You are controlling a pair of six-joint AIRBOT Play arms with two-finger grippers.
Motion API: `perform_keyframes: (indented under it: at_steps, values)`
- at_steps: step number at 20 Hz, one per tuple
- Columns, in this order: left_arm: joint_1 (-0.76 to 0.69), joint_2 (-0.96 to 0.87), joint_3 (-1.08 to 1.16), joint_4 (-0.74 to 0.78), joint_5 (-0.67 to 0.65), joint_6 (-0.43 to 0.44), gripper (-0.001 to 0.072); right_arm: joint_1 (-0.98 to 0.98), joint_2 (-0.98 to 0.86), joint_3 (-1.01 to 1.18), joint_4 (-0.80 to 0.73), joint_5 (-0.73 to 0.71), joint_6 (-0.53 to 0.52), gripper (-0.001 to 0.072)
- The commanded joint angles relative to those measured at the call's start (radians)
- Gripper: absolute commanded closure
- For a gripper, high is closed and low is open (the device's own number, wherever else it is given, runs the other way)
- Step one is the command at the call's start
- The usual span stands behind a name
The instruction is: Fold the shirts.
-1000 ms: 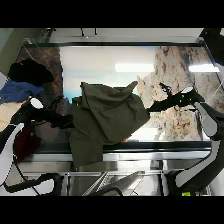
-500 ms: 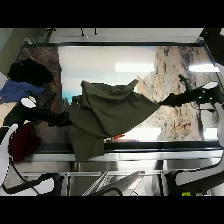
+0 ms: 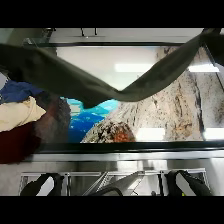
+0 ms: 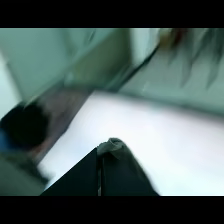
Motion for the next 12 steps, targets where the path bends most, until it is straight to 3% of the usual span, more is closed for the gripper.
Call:
perform_keyframes:
  at_steps: [1,3,6,10,12]
  values:
    - [0.241,0.100,0.303,0.080,0.016,-0.080,0.0686,0.000,0.197,0.061,-0.104,-0.247,-0.071,0.0690]
    - [0.332,0.132,0.334,0.090,0.017,-0.088,0.0686,0.000,0.207,0.087,-0.111,-0.231,-0.085,0.0690]
    - [0.289,0.098,0.334,0.105,0.000,-0.084,0.0686,-0.001,0.170,0.090,-0.124,-0.216,-0.099,0.0690]
    - [0.054,-0.056,0.235,0.227,-0.122,-0.089,0.0686,0.003,-0.059,0.089,-0.107,0.026,-0.090,0.0691]
    - [-0.093,-0.154,0.103,0.388,-0.109,-0.088,0.0686,0.004,-0.213,0.069,-0.087,0.097,-0.084,0.0691]
